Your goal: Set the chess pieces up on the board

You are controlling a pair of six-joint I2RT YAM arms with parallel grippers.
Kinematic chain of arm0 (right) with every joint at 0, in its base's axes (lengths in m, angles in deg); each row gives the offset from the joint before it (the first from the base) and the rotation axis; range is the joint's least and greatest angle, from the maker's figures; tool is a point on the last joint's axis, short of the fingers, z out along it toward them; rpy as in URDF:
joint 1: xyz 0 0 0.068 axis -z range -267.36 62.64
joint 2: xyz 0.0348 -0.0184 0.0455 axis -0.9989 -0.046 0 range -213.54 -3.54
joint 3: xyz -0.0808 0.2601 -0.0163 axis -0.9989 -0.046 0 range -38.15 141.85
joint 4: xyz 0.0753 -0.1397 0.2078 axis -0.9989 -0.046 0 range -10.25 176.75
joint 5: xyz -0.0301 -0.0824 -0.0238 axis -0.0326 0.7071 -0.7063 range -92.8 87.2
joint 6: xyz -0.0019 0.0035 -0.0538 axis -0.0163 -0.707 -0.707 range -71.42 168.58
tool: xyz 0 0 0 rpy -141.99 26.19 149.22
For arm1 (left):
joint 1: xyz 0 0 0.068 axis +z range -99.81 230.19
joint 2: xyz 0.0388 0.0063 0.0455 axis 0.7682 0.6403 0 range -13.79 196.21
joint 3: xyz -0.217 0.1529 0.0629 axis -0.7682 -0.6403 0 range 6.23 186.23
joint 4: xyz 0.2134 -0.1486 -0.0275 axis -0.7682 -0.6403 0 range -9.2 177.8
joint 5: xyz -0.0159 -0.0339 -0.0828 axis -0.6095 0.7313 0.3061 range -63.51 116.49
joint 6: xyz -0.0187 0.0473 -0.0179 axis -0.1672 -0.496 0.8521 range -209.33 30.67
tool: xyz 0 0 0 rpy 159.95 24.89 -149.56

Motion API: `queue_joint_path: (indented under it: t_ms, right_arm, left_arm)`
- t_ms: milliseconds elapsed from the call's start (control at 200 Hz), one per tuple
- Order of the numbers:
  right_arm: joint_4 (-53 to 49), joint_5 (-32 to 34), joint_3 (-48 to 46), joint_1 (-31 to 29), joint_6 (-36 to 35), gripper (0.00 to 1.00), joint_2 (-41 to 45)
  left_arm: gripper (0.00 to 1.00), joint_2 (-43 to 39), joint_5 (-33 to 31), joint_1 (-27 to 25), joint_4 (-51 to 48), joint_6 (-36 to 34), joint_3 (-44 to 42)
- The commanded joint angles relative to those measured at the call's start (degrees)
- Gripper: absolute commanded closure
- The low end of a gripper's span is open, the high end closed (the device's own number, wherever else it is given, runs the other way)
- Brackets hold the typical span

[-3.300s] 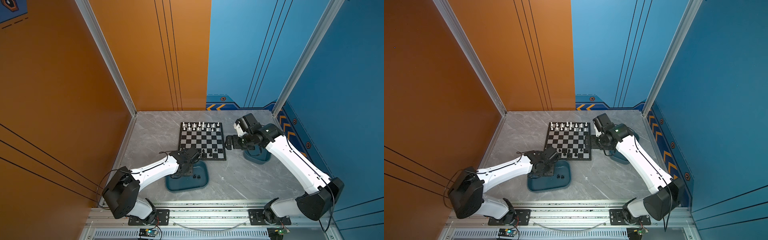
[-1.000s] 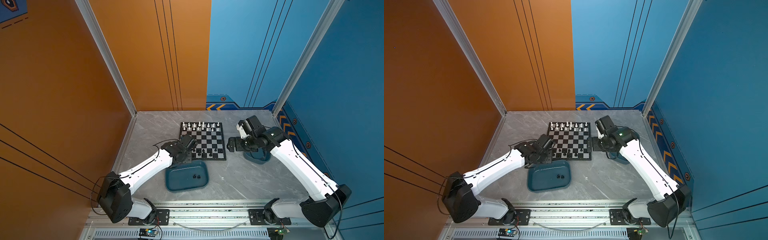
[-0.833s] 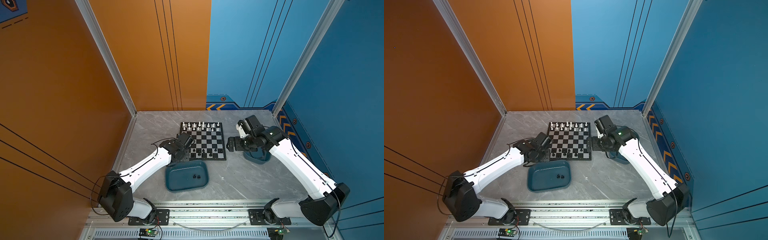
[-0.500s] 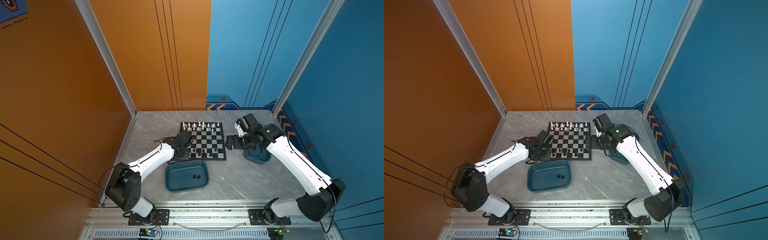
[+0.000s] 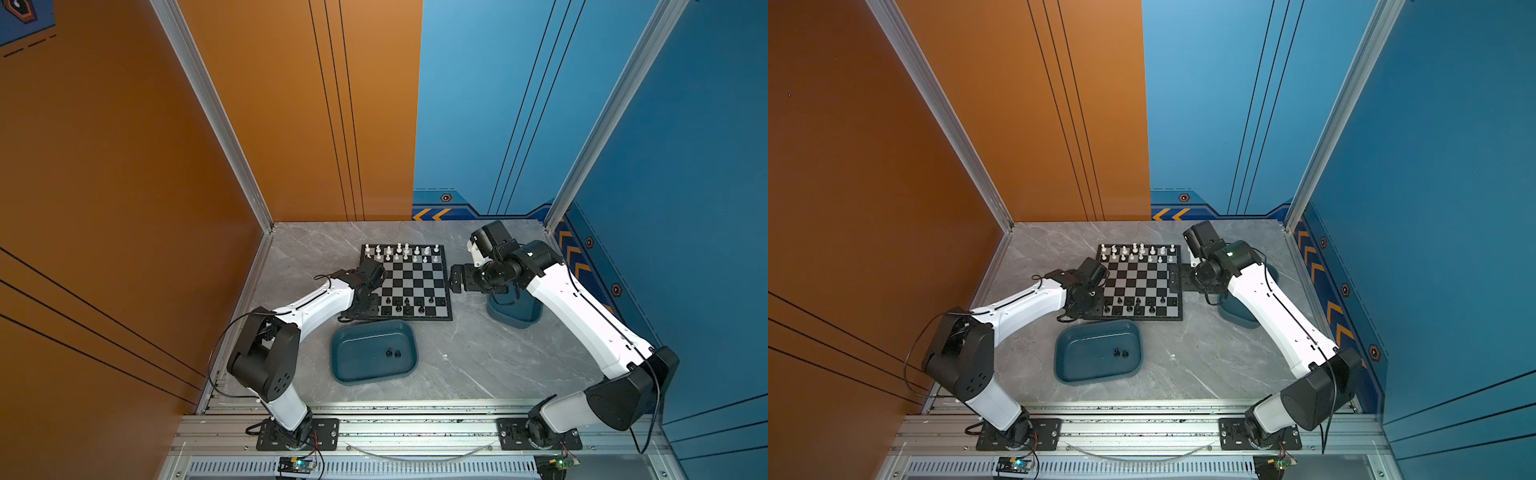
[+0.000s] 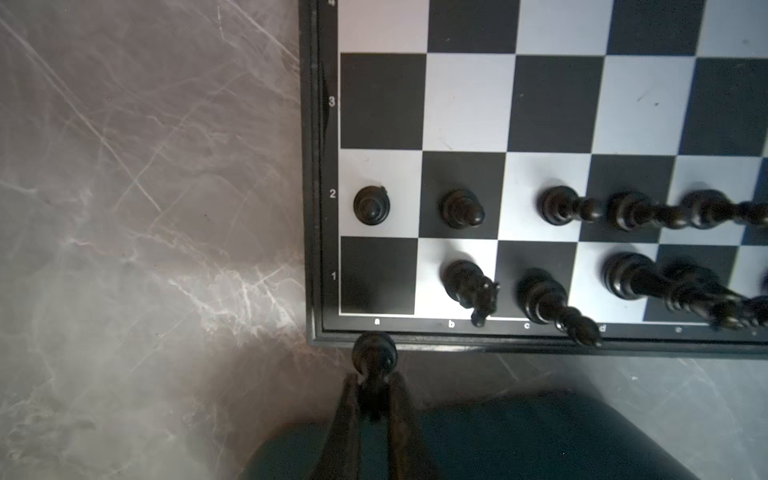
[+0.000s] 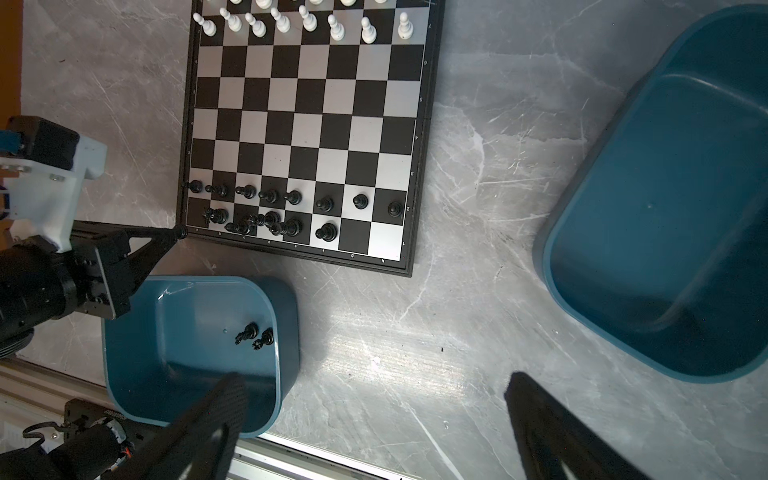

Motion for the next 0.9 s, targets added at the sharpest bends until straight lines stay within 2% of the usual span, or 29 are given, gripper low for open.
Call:
queue_joint_path:
  t_ms: [0, 896]
  right_arm:
    - [-1.05, 1.71, 2.14, 0.43, 0.51, 0.00, -0.81]
    - [-1.07, 2.03, 4.40, 0.52, 0.74, 0.00, -3.45]
  left_arm:
    - [0.95, 1.45, 1.12, 0.63, 0.07, -1.89, 1.96]
    - [0.96, 5.44, 2.31, 2.74, 1.96, -4.49, 3.42]
